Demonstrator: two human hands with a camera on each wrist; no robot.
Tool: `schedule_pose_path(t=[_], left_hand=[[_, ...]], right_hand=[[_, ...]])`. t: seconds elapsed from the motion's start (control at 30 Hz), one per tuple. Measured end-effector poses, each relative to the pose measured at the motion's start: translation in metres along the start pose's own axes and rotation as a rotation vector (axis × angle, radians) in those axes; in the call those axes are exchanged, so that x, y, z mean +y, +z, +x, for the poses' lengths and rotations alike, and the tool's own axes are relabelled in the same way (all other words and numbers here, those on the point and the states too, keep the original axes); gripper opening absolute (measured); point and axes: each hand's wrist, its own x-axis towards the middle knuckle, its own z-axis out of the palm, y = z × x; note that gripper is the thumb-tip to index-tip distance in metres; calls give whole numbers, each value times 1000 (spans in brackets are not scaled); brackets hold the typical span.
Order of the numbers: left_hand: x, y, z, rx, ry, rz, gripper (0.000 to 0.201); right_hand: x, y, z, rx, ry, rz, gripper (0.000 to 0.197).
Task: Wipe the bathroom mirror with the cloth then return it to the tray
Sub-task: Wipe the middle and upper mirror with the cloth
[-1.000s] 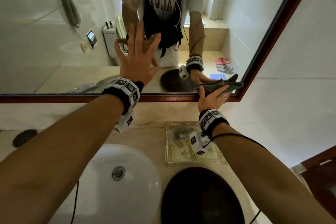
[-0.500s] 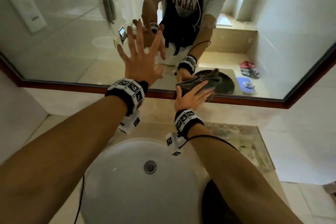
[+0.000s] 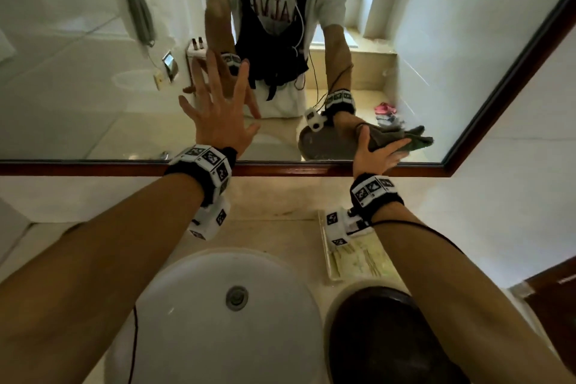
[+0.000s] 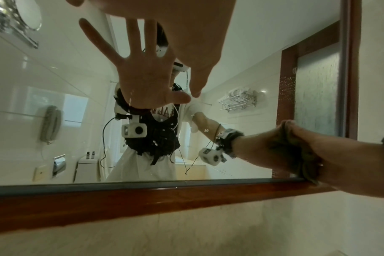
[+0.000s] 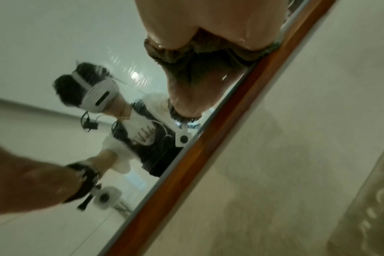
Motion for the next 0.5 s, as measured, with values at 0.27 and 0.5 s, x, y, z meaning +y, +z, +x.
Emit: schedule_pose_path(t=[0.27,0.5], left_hand=[[-10,8,0,48,25,-15,101],[-47,1,0,43,66,-48,92]], right_hand=[[-13,27,-25,31,66,54,100],[-35,91,-110,-29,82,78,104]])
